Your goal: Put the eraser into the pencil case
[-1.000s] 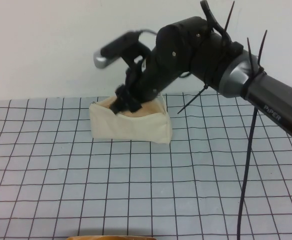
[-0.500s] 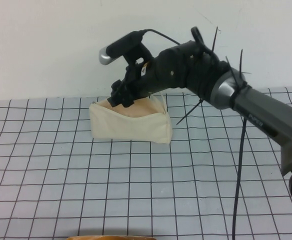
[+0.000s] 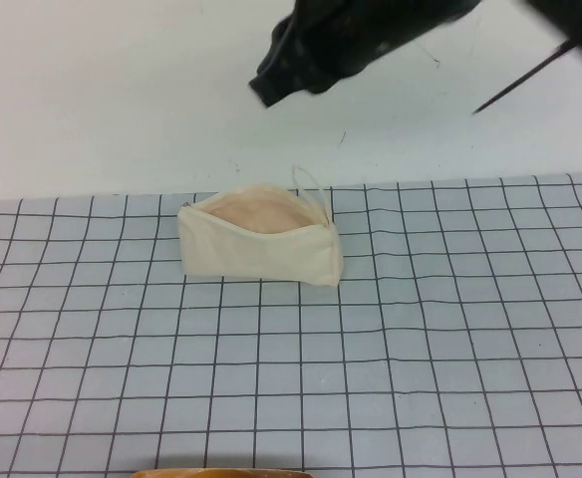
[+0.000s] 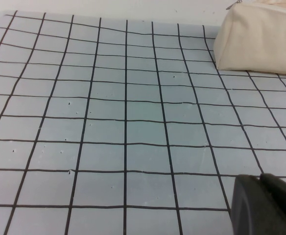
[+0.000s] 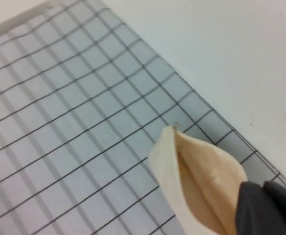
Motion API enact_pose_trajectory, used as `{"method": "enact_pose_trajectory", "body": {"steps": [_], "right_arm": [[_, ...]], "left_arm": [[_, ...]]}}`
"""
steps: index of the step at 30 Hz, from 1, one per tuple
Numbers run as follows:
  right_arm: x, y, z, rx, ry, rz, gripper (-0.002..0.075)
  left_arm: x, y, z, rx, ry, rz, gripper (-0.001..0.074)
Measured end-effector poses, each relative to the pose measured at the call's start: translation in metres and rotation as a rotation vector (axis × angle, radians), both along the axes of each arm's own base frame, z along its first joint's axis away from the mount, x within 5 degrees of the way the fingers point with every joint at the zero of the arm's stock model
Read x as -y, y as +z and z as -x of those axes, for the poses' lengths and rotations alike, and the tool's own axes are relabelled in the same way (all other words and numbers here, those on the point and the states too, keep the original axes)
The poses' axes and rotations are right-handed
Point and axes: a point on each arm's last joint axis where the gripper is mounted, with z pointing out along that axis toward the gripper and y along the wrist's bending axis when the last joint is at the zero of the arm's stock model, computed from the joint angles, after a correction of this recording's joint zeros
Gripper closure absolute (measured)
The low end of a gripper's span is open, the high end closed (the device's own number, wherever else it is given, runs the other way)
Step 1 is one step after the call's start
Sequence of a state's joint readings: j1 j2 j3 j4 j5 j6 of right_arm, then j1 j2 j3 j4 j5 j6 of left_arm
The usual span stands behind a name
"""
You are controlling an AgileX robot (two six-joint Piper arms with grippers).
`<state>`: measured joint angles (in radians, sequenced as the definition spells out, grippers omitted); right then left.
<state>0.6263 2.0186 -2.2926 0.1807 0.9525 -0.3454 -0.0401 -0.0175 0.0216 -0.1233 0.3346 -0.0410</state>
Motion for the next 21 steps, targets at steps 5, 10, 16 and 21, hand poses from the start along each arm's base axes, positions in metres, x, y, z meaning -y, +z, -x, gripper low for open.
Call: {"method": "enact_pose_trajectory", "body": {"steps": [5,10,16,21], "right_arm": [[0.021,0.047,0.056,0.061,0.152,0.013,0.0723],[0.06,0.059,0.112,0.063,0.19,0.057,0.0726],[0.116,0.04,0.169,0.098,0.112,0.113,0.0727],[0.149,-0.002,0.207,0.19,0.062,0.05,0.0727]], "left_arm": [[0.0,0.0,0.0,0.0,0.0,0.0,0.0737],[0.0,0.0,0.0,0.0,0.0,0.0,0.0737],[0.0,0.0,0.0,0.0,0.0,0.0,0.0737],[0.0,0.0,0.0,0.0,0.0,0.0,0.0737]]}}
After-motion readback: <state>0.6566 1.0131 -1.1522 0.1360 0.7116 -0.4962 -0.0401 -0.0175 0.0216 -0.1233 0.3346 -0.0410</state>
